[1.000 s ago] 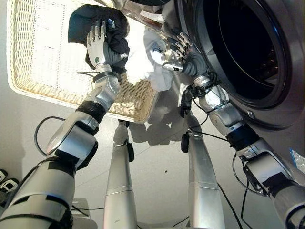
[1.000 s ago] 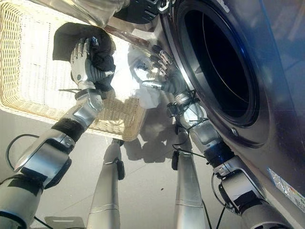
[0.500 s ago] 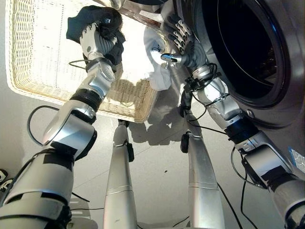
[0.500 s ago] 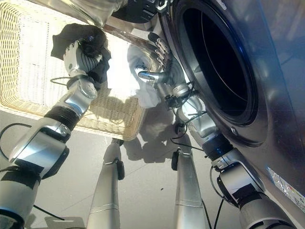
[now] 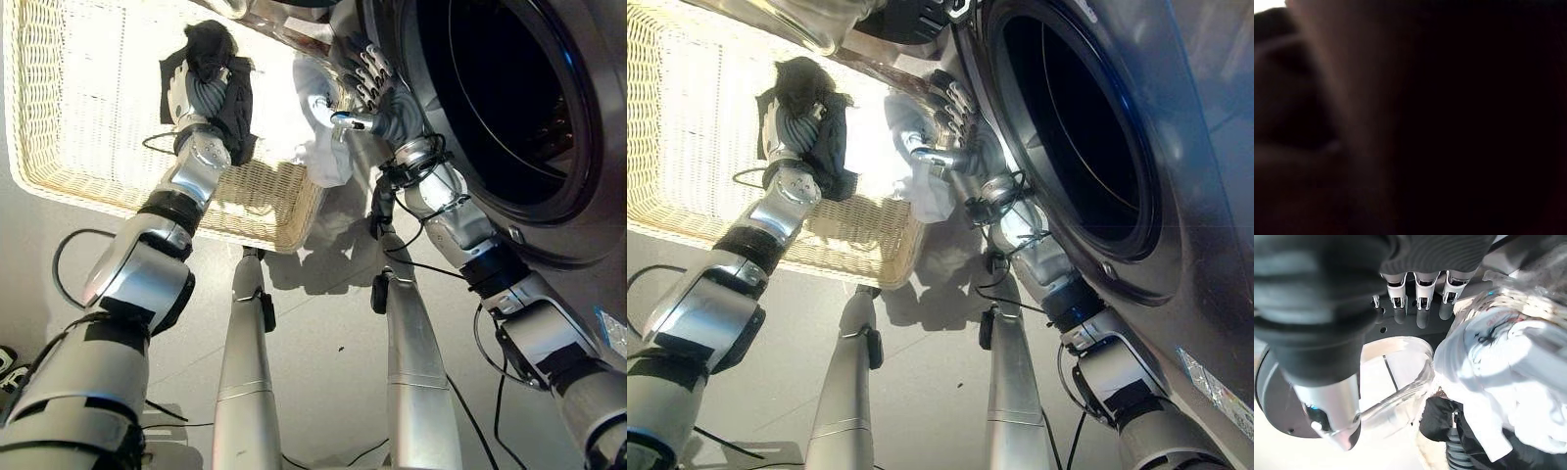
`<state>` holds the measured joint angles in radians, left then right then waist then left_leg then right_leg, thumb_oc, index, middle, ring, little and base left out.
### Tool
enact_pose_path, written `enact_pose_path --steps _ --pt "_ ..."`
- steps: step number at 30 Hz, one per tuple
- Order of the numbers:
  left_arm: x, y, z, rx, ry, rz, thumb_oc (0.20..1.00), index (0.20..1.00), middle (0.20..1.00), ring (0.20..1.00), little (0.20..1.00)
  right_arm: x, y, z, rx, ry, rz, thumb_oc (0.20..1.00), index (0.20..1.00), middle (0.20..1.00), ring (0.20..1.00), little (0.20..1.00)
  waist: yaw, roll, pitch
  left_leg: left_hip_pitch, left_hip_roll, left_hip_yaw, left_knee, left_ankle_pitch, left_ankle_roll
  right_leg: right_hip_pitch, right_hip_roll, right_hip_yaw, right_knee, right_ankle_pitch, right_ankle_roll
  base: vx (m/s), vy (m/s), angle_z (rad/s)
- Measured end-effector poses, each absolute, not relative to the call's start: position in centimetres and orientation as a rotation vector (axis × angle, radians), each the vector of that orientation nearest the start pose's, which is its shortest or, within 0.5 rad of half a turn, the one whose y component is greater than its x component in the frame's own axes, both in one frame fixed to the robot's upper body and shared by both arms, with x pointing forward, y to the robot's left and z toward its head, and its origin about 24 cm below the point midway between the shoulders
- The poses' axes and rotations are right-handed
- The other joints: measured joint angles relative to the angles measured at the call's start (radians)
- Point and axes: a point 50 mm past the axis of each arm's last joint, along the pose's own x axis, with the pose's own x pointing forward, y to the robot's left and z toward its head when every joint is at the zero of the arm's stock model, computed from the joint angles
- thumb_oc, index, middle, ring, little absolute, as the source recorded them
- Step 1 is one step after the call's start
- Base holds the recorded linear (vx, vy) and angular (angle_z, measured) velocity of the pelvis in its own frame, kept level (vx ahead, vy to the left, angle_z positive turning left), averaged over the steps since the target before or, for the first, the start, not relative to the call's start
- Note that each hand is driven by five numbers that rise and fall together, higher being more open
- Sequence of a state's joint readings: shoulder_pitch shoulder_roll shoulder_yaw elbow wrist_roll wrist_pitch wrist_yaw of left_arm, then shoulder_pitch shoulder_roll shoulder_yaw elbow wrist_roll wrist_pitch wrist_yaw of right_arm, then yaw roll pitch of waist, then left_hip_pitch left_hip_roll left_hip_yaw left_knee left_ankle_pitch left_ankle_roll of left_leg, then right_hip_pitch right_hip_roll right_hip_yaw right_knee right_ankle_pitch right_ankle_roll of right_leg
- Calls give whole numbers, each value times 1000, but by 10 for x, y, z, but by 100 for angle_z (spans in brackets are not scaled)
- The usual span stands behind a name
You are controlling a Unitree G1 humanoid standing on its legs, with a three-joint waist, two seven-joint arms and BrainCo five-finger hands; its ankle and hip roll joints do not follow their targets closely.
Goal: Put the clothes into the washing machine.
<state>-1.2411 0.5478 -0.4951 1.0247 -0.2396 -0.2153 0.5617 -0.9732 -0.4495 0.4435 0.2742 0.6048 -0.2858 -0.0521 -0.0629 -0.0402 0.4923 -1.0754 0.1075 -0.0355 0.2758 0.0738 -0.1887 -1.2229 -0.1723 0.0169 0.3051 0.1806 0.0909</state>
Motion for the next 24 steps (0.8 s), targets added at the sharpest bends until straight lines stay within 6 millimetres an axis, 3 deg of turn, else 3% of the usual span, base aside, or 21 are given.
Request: enact_pose_path --steps 4,9,15,24 --pt "396 184 255 270 -629 322 200 200 200 200 200 339 -92 263 50 -714 494 1000 1000 1000 1000 1000 18 0 0 -2 1 1 -13 0 0 -2 1 -2 -12 0 1 -5 -45 -1" --pt "359 138 233 -1 -819 36 200 200 200 200 200 317 -93 258 143 -717 535 1000 1000 1000 1000 1000 48 0 0 -4 0 -7 -25 0 0 -3 -1 -10 -15 -9 5 3 -52 2" --pt "331 107 248 -8 -975 -202 200 200 200 200 200 312 -86 263 141 -695 601 1000 1000 1000 1000 1000 54 0 0 -10 -3 -23 -15 1 1 -2 -7 -24 2 -18 6 13 -32 4" --pt "322 97 259 99 -1070 -247 200 200 200 200 200 312 -82 261 157 -653 661 1000 1000 1000 1000 1000 55 0 0 -9 -6 -35 7 1 1 -3 -10 -27 41 -32 2 3 -14 2"
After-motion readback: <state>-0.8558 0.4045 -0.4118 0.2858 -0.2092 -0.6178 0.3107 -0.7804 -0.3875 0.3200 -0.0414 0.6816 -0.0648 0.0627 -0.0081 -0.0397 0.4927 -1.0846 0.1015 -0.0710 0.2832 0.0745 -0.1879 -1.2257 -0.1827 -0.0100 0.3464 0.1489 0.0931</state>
